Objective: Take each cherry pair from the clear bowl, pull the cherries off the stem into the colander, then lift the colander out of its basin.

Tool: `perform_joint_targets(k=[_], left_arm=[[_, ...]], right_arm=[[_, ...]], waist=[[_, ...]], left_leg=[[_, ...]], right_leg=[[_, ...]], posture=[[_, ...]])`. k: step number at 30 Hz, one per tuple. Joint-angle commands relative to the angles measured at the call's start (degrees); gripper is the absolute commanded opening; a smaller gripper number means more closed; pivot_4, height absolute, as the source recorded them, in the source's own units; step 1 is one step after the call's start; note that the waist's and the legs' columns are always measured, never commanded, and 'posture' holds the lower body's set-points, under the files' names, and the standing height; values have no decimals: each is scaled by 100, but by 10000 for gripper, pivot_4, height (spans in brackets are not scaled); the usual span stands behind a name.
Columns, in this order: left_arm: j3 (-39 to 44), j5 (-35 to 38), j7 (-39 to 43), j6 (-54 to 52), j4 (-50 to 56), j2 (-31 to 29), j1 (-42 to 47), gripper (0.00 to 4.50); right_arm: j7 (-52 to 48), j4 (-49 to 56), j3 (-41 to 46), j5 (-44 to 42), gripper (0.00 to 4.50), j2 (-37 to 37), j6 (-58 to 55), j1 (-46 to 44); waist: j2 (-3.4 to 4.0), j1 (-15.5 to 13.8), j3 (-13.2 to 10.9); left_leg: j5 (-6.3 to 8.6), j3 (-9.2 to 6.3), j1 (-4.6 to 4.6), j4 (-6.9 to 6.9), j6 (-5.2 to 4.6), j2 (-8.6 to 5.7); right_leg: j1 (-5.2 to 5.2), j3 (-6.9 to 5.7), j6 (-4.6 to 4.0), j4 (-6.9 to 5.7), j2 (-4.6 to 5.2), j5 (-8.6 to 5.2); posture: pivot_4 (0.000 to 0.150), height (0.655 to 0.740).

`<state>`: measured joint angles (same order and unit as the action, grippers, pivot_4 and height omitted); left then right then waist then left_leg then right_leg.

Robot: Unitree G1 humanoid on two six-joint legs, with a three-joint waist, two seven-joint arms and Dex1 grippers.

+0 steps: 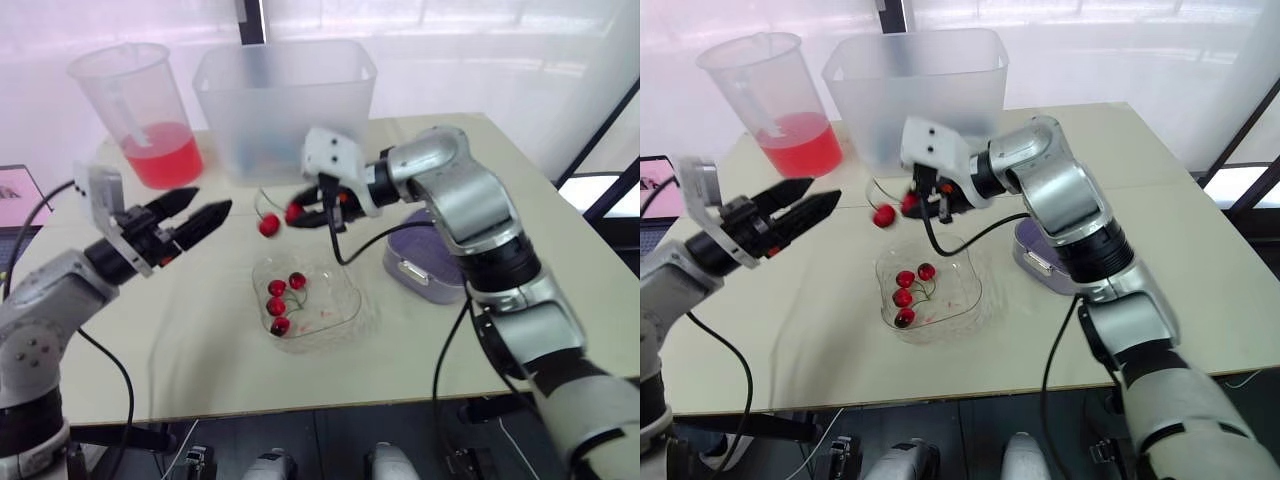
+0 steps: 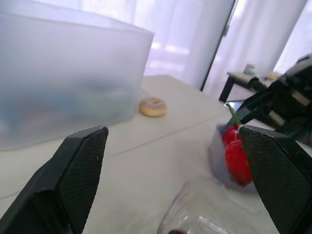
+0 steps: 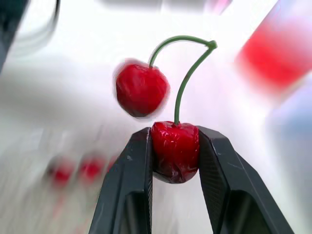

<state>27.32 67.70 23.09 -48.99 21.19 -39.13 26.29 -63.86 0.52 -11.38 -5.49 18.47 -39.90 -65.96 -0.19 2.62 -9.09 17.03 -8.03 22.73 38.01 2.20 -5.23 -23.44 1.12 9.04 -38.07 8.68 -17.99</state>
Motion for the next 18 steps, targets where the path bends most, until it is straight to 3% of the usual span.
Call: perform_joint_targets(k=[1, 8, 18], left_arm=[[1, 615, -79, -283, -280, -206, 556, 45000], [-673, 326, 92, -612, -1100, -483, 1720, 45000], [-1212, 105, 151, -1157, -1205, -394, 1717, 45000]], right_arm=[[505, 422, 665, -704, 12566, -426, -16, 120], [1309, 706, -503, 501, 12566, -105, 1237, 654], [1728, 656, -957, 1326, 12566, 277, 2163, 826]], waist=[[0, 13, 0], [0, 23, 0], [-1, 153, 0]], left_leg=[[0, 0, 0, 0, 0, -1], [0, -1, -1, 3, 0, -4], [-1, -3, -1, -3, 0, -2]], right_leg=[[0, 0, 0, -1, 0, 0], [0, -1, 0, -4, -1, 0], [-3, -3, 0, -8, -4, 0]], posture=[[1500, 7400], [1500, 7400], [1500, 7400]])
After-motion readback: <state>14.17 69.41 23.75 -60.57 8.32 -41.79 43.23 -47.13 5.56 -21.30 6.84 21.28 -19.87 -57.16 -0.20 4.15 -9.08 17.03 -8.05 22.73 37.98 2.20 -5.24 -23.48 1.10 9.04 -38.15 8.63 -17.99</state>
